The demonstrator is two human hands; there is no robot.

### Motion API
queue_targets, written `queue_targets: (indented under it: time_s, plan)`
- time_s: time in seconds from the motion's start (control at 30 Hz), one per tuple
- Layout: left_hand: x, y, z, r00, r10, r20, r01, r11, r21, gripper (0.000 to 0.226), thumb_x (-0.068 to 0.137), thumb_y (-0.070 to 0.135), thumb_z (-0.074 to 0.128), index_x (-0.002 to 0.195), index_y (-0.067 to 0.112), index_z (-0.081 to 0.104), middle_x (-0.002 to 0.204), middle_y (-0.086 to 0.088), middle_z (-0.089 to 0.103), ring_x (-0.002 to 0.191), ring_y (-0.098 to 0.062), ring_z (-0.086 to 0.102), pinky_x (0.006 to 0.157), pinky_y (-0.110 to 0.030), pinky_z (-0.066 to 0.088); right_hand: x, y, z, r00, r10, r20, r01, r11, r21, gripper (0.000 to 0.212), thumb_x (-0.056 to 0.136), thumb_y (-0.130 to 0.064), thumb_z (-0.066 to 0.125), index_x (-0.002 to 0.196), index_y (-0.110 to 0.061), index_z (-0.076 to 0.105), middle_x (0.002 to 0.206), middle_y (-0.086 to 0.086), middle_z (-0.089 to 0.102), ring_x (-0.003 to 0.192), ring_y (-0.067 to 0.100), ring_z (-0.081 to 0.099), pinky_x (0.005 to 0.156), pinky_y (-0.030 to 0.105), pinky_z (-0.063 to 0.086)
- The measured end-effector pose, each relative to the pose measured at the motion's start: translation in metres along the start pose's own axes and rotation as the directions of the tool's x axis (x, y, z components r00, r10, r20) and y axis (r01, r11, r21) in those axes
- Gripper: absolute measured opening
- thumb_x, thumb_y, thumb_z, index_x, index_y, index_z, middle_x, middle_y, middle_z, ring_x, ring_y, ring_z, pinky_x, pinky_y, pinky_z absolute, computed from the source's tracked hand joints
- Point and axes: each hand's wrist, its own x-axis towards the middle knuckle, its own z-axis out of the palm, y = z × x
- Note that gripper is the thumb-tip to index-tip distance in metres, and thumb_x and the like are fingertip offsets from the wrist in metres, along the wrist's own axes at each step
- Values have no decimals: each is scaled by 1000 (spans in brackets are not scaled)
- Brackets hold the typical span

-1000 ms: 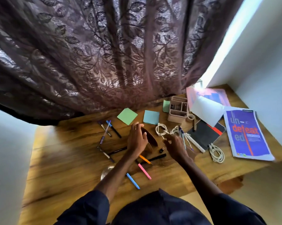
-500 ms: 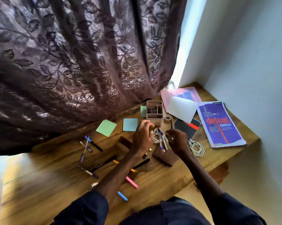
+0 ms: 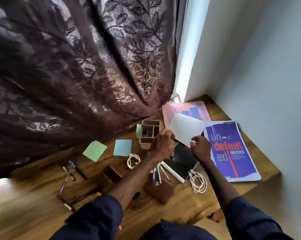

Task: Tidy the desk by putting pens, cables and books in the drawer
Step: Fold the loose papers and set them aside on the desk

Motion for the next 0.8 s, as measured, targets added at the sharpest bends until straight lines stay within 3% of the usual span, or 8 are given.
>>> queue_targets:
  time_s: [0.23,0.53,0.8]
  plan:
    - [61,-3,24,980,-131,149,112,985,129,23,86,8,62,108,15,63,120,-9,59,112,-29,60,91,-41,54,44,18,9,989,144,30,-141,987,-80,27,85,-14,70,111,-7,65,112,20,62,106,38,60,89,36,46]
    - [129,-16,53,870,-358,340,287,927,240,58,88,12,65,140,5,41,142,-16,44,131,-35,50,103,-42,47,61,24,25,994,105,35,-104,994,-29,35,87,-13,70,119,-9,58,118,15,60,113,33,57,94,37,45]
    - [150,-26,81,840,-433,328,345,891,294,81,88,20,73,150,2,24,150,-18,29,137,-37,40,106,-44,44,80,18,31,992,130,3,-130,991,-16,52,86,-12,73,131,-11,47,129,13,56,122,29,54,98,37,46]
